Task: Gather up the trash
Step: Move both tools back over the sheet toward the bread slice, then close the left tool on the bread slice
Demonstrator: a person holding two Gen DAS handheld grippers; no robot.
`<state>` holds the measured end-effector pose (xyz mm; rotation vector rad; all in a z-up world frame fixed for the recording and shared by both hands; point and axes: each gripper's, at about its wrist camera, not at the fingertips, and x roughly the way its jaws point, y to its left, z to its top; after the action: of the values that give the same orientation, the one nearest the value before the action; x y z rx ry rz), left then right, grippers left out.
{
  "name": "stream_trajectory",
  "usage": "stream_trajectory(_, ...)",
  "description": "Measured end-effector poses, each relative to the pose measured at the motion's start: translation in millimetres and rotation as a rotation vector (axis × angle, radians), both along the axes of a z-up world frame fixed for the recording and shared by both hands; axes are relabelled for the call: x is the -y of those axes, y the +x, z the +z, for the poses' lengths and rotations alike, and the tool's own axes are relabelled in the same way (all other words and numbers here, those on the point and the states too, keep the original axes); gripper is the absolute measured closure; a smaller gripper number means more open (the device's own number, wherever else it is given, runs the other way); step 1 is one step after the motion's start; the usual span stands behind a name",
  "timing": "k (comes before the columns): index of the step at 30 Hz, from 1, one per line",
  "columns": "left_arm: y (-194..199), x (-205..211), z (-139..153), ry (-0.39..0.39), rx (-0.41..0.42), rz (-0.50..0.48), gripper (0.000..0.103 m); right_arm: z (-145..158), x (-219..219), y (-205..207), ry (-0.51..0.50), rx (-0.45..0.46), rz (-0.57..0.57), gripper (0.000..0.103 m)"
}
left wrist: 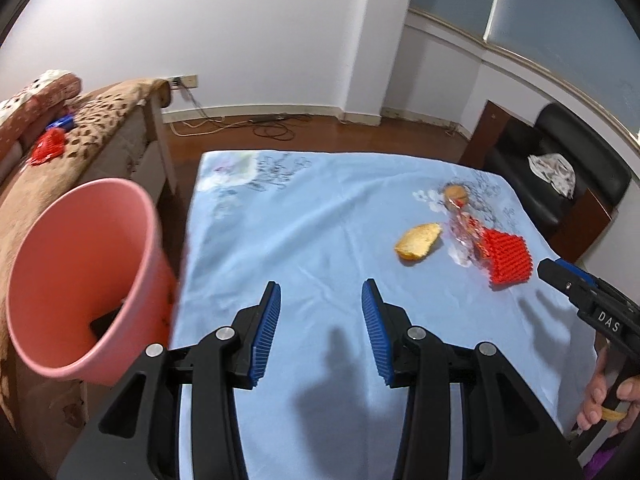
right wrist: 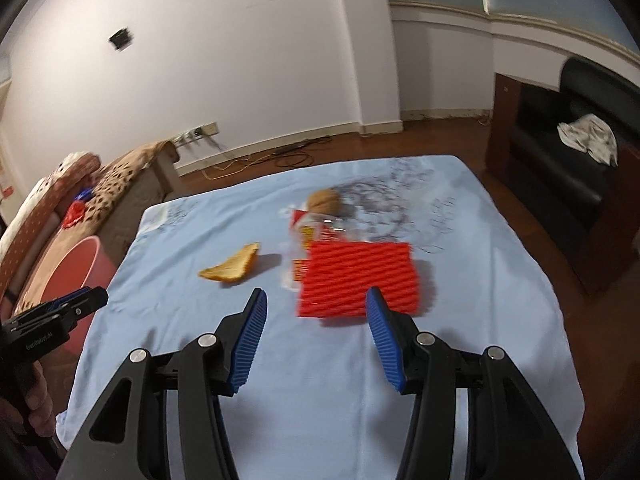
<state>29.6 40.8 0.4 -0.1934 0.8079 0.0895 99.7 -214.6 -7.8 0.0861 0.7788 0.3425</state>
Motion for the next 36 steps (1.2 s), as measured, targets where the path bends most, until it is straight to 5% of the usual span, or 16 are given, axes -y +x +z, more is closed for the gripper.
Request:
stream_trajectory(9,48,38,-7,-0.013,-0.025,-0.121,0.06,-16,34,10,0.037,-0.035,-0.067,0.052)
stream_trajectory(26,105,52,-53,-0.083,-0.098,-0.015,0.062,-25,57,9,0.017,-0.069,-0.071,0.052)
stream_trajectory(28,106,53,-54,-0.073,-0.103,-0.018,0.082,-23,57,7,0.025,-0.066,-0.068,0.052)
stream_trajectory(31,104,52,-52,-0.068,-0.091,-0.007,0.097,-20,55,7,0.051,-0.072,-0.057,0.052)
stream_trajectory(36,92,46,-39,-0.075,-0.057,-0.008,0.099,-21,48,7,0.112,-0.109,-0.031,0.052)
